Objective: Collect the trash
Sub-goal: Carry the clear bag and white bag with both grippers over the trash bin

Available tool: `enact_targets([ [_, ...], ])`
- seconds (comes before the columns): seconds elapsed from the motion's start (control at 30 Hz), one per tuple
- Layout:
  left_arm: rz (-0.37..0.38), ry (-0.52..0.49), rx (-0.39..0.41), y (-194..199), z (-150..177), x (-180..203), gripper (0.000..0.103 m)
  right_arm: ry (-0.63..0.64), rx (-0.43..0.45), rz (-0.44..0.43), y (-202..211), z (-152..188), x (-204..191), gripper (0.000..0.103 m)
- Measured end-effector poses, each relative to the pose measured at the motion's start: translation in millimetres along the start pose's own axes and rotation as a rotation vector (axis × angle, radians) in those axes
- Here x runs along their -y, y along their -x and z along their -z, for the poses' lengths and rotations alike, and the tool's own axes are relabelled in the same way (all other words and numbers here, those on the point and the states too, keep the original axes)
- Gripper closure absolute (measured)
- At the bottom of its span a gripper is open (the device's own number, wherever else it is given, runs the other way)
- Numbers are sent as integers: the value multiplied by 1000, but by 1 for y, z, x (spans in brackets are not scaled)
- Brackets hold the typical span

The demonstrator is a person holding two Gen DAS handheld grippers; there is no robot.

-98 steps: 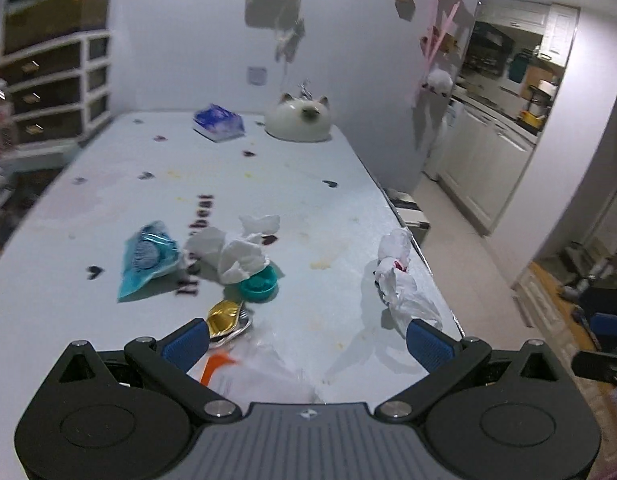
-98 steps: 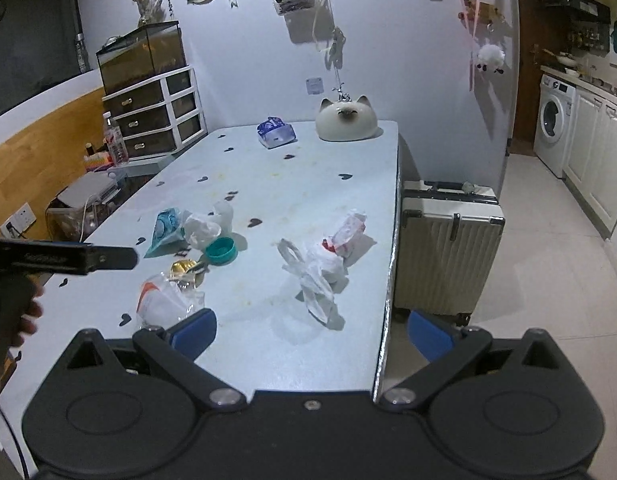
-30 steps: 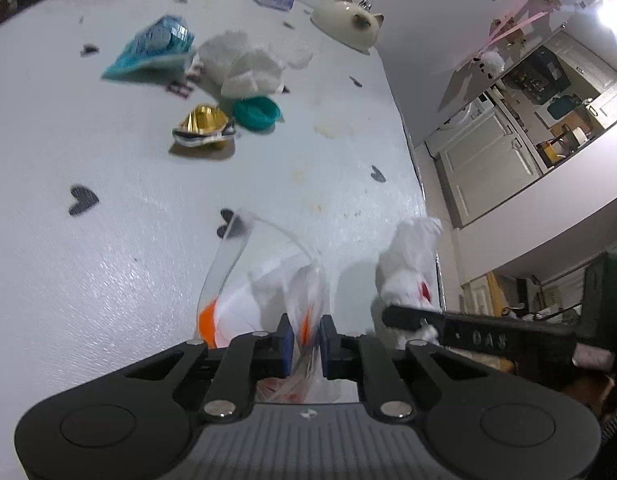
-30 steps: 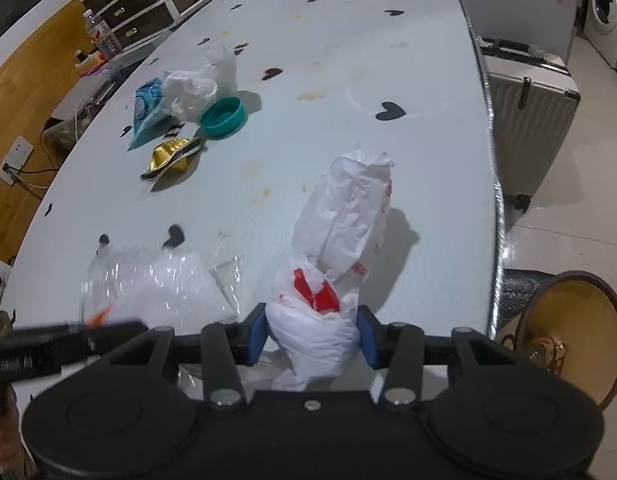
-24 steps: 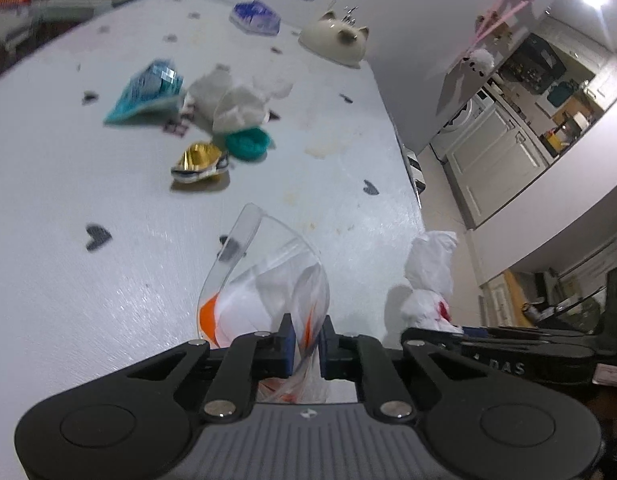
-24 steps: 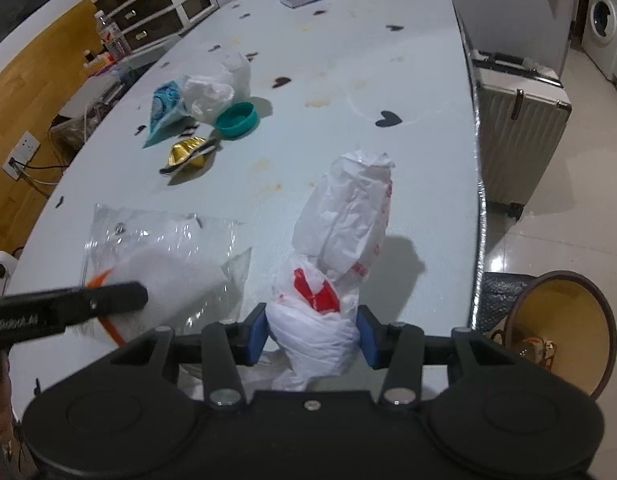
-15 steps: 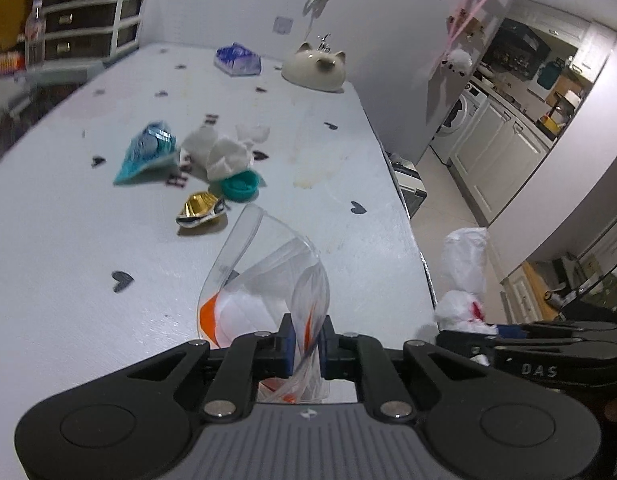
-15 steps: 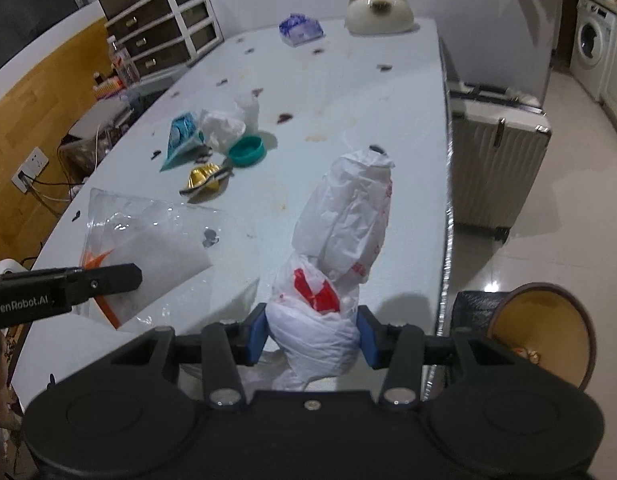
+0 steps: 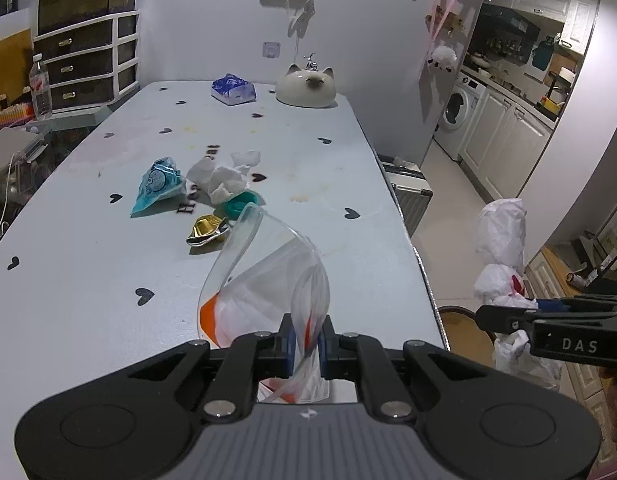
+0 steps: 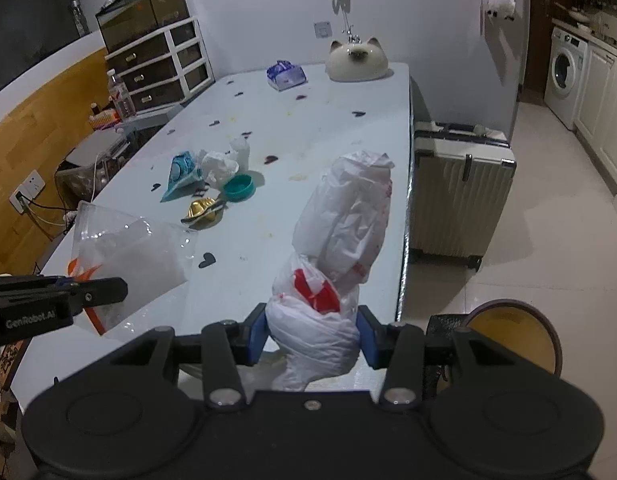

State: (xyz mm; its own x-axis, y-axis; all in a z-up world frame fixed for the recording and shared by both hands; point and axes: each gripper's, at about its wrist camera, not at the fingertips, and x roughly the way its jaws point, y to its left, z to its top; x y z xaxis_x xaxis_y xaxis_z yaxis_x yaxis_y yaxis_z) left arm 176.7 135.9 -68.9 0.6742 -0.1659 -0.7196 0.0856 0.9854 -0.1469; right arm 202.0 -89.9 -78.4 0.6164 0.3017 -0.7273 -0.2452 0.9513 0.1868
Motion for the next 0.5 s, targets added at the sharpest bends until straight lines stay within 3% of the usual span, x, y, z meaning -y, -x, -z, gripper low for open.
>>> enact_targets([
  [0.2, -16, 10, 15, 0, 0, 24, 92, 10, 10, -14, 10, 2, 21, 56],
  [0.5, -14, 0, 3, -20, -9, 95, 92, -17, -6, -13, 20, 0, 91, 56],
])
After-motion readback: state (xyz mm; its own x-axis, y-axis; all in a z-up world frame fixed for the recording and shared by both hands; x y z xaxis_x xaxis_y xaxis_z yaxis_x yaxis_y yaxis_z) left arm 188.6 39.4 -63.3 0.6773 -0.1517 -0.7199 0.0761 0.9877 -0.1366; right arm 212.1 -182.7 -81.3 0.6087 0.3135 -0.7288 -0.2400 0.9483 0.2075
